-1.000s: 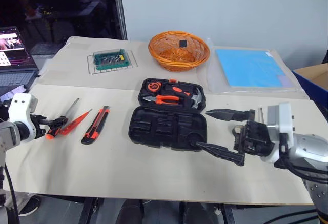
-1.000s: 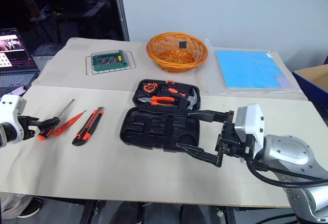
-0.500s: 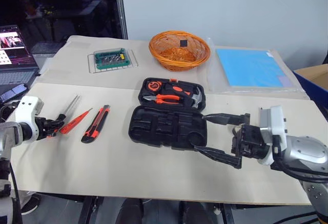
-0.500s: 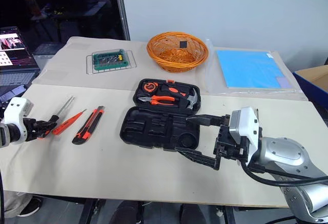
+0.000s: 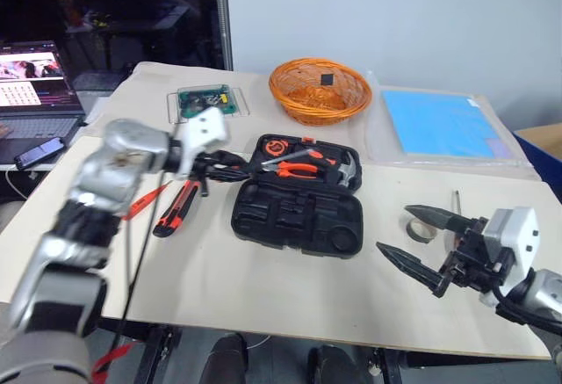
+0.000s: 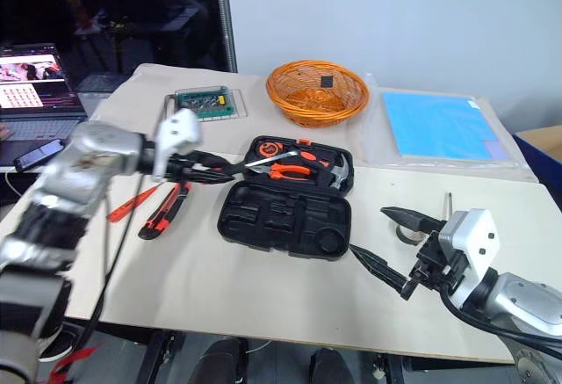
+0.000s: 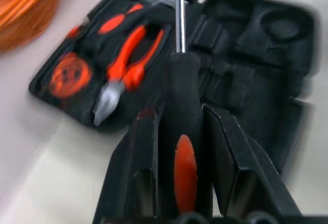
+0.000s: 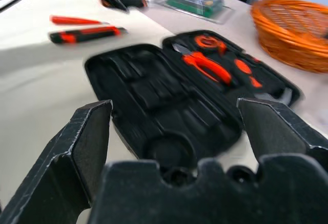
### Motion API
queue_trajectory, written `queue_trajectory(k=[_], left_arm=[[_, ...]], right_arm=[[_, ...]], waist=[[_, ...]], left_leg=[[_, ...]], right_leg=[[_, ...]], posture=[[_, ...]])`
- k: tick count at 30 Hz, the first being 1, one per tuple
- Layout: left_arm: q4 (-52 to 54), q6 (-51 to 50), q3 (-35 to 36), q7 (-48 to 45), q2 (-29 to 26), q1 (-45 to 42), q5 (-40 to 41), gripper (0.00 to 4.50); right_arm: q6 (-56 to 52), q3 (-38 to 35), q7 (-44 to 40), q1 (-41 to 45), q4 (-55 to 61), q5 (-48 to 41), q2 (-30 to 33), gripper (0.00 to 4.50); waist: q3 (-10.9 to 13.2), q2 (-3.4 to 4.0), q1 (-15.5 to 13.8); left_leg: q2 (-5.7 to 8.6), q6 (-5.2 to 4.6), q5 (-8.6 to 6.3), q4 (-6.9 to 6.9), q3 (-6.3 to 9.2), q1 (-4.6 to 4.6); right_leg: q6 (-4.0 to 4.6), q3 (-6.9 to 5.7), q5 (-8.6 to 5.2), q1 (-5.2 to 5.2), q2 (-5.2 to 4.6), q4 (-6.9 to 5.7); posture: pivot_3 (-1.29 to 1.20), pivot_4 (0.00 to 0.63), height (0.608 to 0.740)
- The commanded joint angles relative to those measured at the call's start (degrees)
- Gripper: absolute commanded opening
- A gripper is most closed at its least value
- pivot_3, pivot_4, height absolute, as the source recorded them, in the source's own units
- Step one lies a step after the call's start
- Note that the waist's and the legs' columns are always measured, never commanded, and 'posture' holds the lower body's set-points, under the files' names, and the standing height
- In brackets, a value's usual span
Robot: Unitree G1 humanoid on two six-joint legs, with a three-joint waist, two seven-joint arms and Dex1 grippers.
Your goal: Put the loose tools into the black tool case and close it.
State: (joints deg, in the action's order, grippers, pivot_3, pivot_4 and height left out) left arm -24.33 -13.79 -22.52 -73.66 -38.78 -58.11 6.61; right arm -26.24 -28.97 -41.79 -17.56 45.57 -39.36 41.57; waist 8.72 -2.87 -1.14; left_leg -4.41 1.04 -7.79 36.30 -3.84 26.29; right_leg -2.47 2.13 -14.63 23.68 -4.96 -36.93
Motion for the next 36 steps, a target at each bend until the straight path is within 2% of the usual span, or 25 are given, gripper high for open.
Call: queue_trajectory(k=[1,3,9,16,22,24,25,28,30,31,34,35,36], left_arm=[[-13.5,12.05,-3.22,-2.0,4.01,-6.01,-7.03,0.86],[-19.04,15.54,-4.84,-2.44,6.92,-7.95,-9.71,0.86],[-29.51,21.36,-6.51,-0.42,11.78,-10.69,-16.41,0.86],[-35.55,20.6,-5.71,2.12,15.91,-12.95,-19.89,0.86],[-38.03,22.9,-5.72,2.96,16.68,-13.44,-22.37,0.86],[-38.55,23.86,-5.22,4.34,16.42,-13.63,-22.73,1.85],[-38.56,24.09,-4.71,4.46,16.14,-13.69,-22.55,1.98],[-37.03,24.21,-1.74,4.01,14.6,-13.74,-20.77,2.99],[-32.97,20.5,2.36,0.89,13.1,-12.79,-16.67,3.7],[-29.71,17.51,4.86,-0.65,12.1,-11.68,-13.95,3.7],[-13.93,-1.83,14.81,0.19,10.89,-5.17,-2.96,3.7],[-9.24,-7.18,16.76,1.06,10.81,-3.01,-0.64,3.7],[-4.6,-12.61,18.71,2.97,11.14,-0.52,1.43,3.42]], right_arm=[[1.01,-2.54,1.72,-0.86,3.45,0.65,-0.04,4.5],[0.79,-2.96,2.69,-1.91,4.37,1.38,-0.23,4.5],[0.37,-5.16,4.61,-4.84,7.27,0.79,-1.21,4.5],[0.2,-5.43,5.93,-6.1,8.86,0.58,-1.58,4.5],[0.02,-4.48,6.35,-5.45,8.6,0.7,-1.0,4.5],[0.01,-3.8,6.34,-4.96,8.47,0.69,-0.85,4.5],[-0.03,-3.55,6.39,-4.77,8.45,0.69,-0.84,4.5],[0.2,-2.92,6.1,-4.63,8.18,1.1,-0.91,4.5],[0.4,-2.77,5.86,-4.33,7.64,1.19,-0.92,4.5],[0.48,-2.63,5.78,-4.04,7.33,1.21,-0.88,4.5],[0.84,-1.66,5.62,-3.02,6.2,1.74,-0.89,4.5],[0.89,-1.5,5.57,-2.85,6.01,1.88,-0.93,4.5],[0.88,-1.45,5.61,-2.58,5.79,1.78,-1.04,4.5]], waist=[[0.0,0.0,0.61],[0.01,0.0,0.85],[0.03,-0.01,0.5],[0.02,-0.01,0.44],[0.02,0.0,0.47],[0.02,-0.01,0.53],[0.01,0.01,0.47],[0.01,0.05,0.31],[0.01,0.05,0.44],[0.02,0.05,0.47],[0.03,0.09,0.95],[0.03,0.1,0.97],[0.01,0.15,1.05]], left_leg=[[0.03,-0.01,0.01,0.01,0.07,0.0],[0.04,-0.03,0.0,0.02,0.08,0.01],[0.1,-0.1,-0.05,0.01,0.21,0.09],[0.22,-0.1,-0.05,0.09,0.4,0.09],[0.27,-0.1,-0.05,0.1,0.48,0.09],[0.27,-0.1,-0.05,0.1,0.48,0.08],[0.27,-0.1,-0.05,0.1,0.49,0.08],[0.34,-0.1,-0.05,0.1,0.55,-0.05],[0.34,-0.11,-0.04,0.11,0.57,-0.01],[0.34,-0.12,-0.03,0.12,0.56,0.0],[0.37,-0.14,-0.02,0.13,0.55,0.01],[0.37,-0.15,-0.02,0.13,0.57,0.0],[0.39,-0.16,-0.02,0.12,0.58,-0.01]], right_leg=[[-0.07,0.0,0.04,-0.05,0.01,0.0],[-0.36,0.05,0.2,-0.04,0.01,0.01],[-0.37,0.02,0.18,-0.06,0.01,0.03],[-0.5,-0.01,0.1,-0.3,0.0,0.09],[-0.46,-0.04,0.11,-0.35,0.0,0.1],[-0.46,-0.04,0.11,-0.36,0.0,0.1],[-0.47,-0.04,0.11,-0.36,0.0,0.1],[-0.5,-0.05,0.05,-0.54,0.0,0.09],[-0.47,-0.05,-0.17,-0.51,-0.01,0.08],[-0.38,-0.04,-0.2,-0.52,-0.01,0.08],[-0.22,-0.01,-0.02,-0.52,-0.07,0.04],[-0.44,-0.03,0.07,-0.52,-0.1,-0.01],[-0.48,-0.04,0.07,-0.52,-0.1,0.01]], posture=[[0.0,0.15,0.74],[0.0,0.15,0.74],[0.0,0.15,0.74],[0.0,0.15,0.74],[0.0,0.15,0.74],[0.0,0.15,0.74],[0.0,0.15,0.74],[0.0,0.15,0.74],[0.0,0.15,0.74],[0.0,0.15,0.74],[0.0,0.15,0.74],[0.0,0.15,0.74],[0.0,0.15,0.74]])
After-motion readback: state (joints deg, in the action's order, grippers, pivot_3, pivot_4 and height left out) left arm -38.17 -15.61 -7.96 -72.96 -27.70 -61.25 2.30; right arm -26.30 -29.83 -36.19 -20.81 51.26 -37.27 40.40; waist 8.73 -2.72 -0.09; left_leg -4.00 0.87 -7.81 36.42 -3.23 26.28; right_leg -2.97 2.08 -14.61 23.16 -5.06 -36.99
